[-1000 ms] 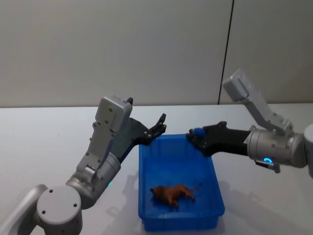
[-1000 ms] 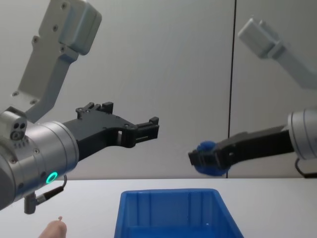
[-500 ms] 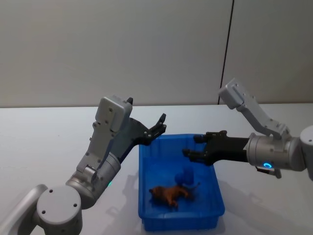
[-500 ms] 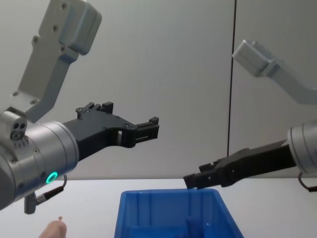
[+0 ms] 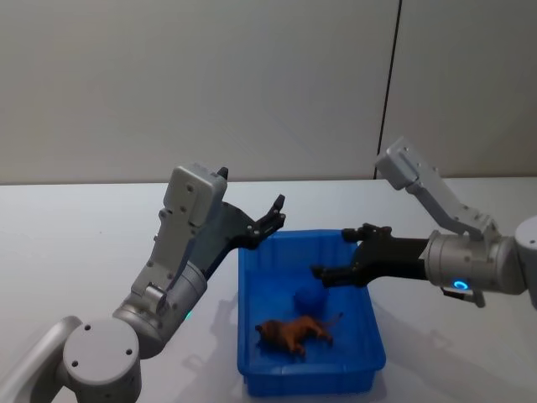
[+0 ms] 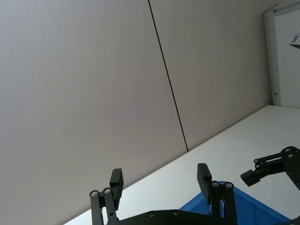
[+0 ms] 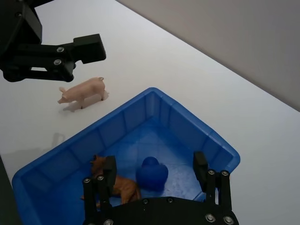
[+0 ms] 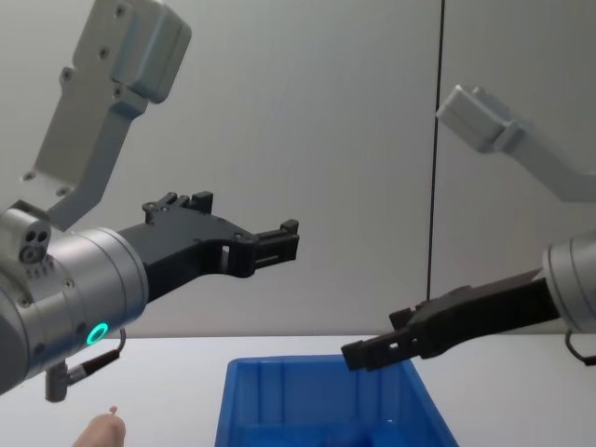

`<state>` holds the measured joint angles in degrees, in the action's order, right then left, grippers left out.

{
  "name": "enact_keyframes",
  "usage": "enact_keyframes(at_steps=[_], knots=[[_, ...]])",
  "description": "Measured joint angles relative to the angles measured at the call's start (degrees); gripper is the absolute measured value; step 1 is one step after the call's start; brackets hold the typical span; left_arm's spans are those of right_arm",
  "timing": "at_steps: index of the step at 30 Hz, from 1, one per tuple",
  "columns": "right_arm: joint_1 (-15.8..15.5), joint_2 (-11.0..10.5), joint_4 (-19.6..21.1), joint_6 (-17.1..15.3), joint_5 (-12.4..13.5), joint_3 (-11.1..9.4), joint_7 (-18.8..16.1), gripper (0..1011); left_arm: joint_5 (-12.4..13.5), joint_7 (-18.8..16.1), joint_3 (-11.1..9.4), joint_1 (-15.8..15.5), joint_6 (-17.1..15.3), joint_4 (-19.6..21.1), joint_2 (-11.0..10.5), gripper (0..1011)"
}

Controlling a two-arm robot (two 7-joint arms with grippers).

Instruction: Pick up the two dolls from the table and place them into the box.

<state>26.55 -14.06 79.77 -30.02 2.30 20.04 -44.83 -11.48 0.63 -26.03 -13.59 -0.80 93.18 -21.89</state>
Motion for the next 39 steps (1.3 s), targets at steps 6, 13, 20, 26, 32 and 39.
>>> enact_keyframes(at_steps=[6, 13, 20, 26, 32, 39], knots=[[-0.26, -0.56, 0.59, 0.01, 0.64, -0.6, 1.94, 1001, 0.0, 0.0, 0.0, 0.0, 0.0, 0.0, 0.0, 1001], [-1.21, -1.68, 1.84, -0.33, 2.06, -1.8, 5.64, 1001, 0.0, 0.0, 0.0, 0.0, 0.0, 0.0, 0.0, 1001], [-2.88, -3.21, 3.67, -0.92, 4.01, -3.51, 10.58, 1001, 0.0, 0.0, 0.0, 0.0, 0.0, 0.0, 0.0, 1001], [-4.29, -4.37, 5.11, -1.36, 5.65, -4.83, 14.7, 1001, -0.32, 0.01, 0.14, 0.2, -0.27, 0.2, -0.21, 1001], [-6.06, -5.74, 6.7, -1.83, 7.72, -6.56, 19.98, 1001, -2.38, -0.33, 0.76, 1.36, -2.22, 1.88, -1.39, 1001], [-7.88, -7.07, 8.06, -2.17, 9.93, -8.46, 25.6, 1001, -6.22, -2.22, 1.8, 4.1, -5.79, 5.28, -3.94, 1001]])
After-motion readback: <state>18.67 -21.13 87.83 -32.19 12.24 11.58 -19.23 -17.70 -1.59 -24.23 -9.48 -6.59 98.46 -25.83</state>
